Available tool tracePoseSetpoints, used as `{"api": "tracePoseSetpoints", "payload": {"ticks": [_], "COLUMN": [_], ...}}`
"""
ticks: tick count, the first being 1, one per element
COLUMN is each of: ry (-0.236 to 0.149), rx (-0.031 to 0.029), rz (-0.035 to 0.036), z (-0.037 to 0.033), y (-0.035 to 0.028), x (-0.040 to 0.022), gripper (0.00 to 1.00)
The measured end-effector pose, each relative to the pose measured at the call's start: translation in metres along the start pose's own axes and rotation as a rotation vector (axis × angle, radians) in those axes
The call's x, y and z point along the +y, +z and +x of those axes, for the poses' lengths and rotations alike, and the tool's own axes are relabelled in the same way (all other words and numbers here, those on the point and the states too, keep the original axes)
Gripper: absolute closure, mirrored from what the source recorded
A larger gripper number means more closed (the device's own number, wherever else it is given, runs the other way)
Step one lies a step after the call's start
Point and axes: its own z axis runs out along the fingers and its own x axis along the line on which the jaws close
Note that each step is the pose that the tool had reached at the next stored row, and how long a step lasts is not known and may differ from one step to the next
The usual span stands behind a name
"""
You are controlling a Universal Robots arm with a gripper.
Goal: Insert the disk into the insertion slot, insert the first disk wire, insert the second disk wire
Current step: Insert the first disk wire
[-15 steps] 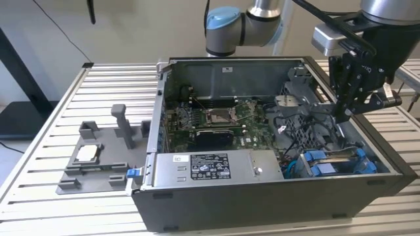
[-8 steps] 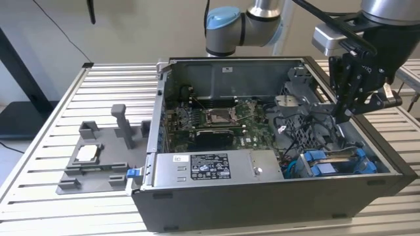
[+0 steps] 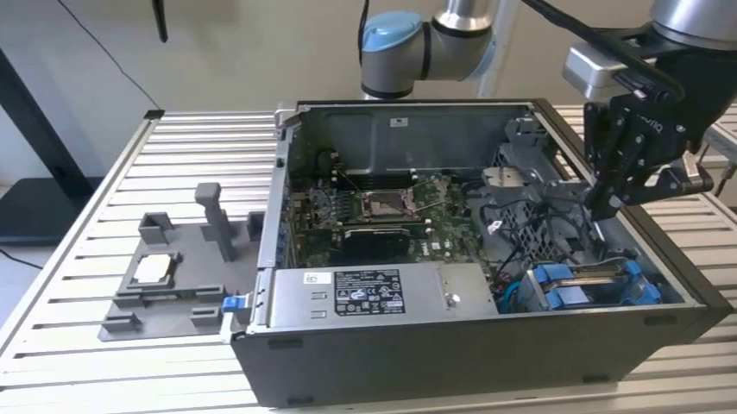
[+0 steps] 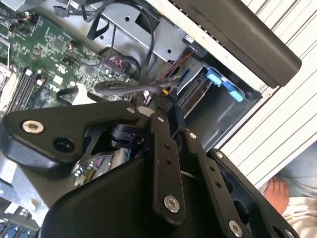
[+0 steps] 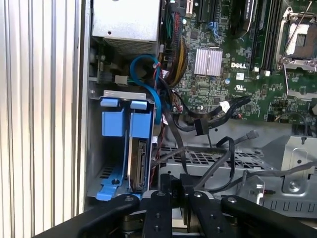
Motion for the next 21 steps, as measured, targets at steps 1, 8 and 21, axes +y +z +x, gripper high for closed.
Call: {"api": "tracePoseSetpoints", "payload": {"ticks": [1,8,21], "ry": [0.001,0.005,0.012], "rx": [0.0000,-0.0006,-0.0024], "rz": [-0.0027,-0.0221,-0.0688], "z": [0.0009,0.0080,0.0173], "y": [0.0003,0.0025,0.0104], "x": [-0.0002,-0.0021,-0.0107], "gripper": [0.81,0.81,0.81]}}
